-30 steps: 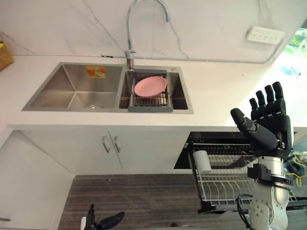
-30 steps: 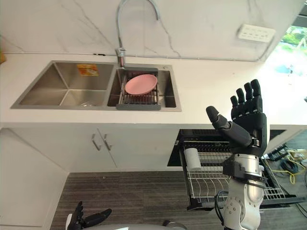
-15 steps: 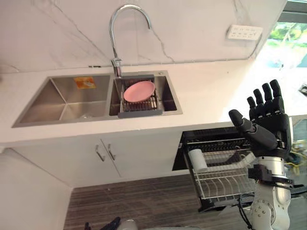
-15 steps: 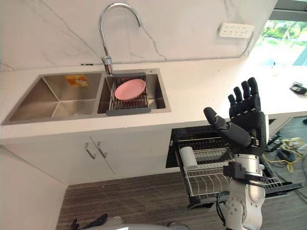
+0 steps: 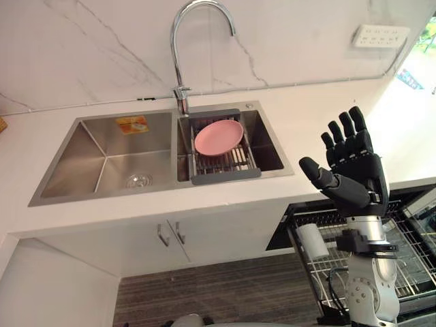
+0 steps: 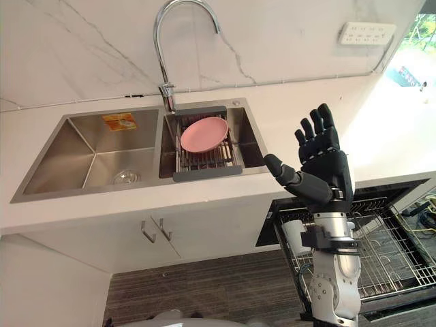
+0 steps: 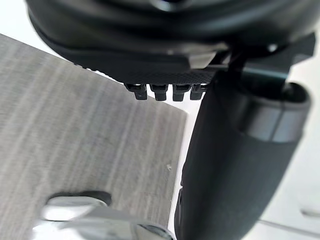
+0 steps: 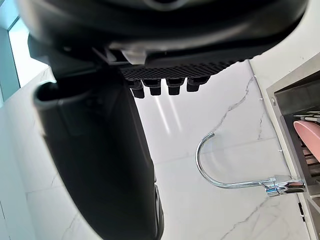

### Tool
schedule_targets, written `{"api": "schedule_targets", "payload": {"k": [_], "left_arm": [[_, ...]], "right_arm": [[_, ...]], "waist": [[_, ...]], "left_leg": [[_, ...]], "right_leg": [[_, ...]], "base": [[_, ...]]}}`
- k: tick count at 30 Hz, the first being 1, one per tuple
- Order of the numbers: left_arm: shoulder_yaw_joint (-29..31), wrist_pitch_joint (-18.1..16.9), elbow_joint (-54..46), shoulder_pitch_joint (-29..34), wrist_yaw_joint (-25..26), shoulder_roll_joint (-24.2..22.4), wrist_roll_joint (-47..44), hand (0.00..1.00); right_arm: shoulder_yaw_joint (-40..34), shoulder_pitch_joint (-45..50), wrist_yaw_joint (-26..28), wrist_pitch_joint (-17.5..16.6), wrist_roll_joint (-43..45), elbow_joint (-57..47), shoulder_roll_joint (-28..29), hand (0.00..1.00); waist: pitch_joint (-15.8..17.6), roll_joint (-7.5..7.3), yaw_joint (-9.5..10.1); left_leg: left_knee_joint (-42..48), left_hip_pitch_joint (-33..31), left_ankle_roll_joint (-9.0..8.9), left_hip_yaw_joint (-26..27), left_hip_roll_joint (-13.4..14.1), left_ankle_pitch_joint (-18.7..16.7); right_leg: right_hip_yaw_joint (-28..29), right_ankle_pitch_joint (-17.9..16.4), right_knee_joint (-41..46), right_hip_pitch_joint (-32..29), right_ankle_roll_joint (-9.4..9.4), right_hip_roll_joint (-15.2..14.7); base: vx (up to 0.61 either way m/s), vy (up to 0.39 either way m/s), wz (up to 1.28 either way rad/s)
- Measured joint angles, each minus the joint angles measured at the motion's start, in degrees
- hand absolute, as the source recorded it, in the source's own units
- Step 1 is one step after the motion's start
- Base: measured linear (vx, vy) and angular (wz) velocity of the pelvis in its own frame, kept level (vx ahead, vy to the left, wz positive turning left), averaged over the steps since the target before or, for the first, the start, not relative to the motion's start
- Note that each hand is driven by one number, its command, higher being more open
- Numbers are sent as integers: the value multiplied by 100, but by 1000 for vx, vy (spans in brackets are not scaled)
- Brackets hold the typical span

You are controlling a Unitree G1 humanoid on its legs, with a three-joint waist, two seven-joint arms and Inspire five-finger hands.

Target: Walk over to the sink, pick up the cup, carry it to the dishwasher, place the cup inside the dishwasher, then close the dishwasher door

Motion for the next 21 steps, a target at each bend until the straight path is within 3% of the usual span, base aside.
{"api": "schedule_targets", "payload": {"k": [2,5,6,7,9,12,13,21], "left_arm": [[-110,83,-2,-21,13,79,59,100],[-99,126,-3,-216,30,86,66,100],[-98,123,-7,-270,25,115,79,100],[-98,122,-20,-213,14,242,174,100],[-99,182,41,-271,11,146,226,100],[-93,45,-4,-337,18,21,292,100],[-278,27,199,-574,164,88,726,100],[-269,130,259,-629,-14,110,437,100]], "right_arm": [[113,-11,108,-1,-3,-3,-15,100],[244,-111,297,-3,-5,8,-30,100],[297,-169,350,-3,6,59,-34,100],[422,-192,356,-3,20,101,-30,100],[503,-246,367,-13,58,270,-163,100],[376,-287,328,-19,67,359,-169,100],[345,-390,70,-28,62,619,-227,100],[331,-392,71,-26,61,608,-229,100]], "waist": [[-67,-34,-65],[-87,-2,-78],[-100,-25,-72],[-194,-221,-67],[-176,-3,-33],[-113,142,-20],[206,247,0],[213,253,8]], "left_leg": [[-59,214,16,-80,34,10],[-82,331,-104,-249,283,-65],[36,336,-271,-305,408,-164],[182,398,-453,-324,350,-291],[490,504,-517,-344,638,-425],[270,625,-539,-496,792,-405],[-285,839,-595,-359,753,-351],[-295,821,-600,-353,765,-353]], "right_leg": [[-206,-241,269,-312,-152,59],[-751,-422,-788,-637,-311,450],[-906,-173,-1749,-642,-499,700],[-972,923,-2691,-580,-740,804],[-993,886,-2856,-212,-777,1053],[-1025,1001,-3517,250,-809,1344],[-914,1717,-4763,693,-768,1465],[-923,1713,-4764,669,-765,1465]], "base": [[326,30,36],[305,-50,27],[437,-157,23],[374,-154,13],[376,-143,-10],[168,-88,-8],[38,-30,-1],[0,0,0]]}}
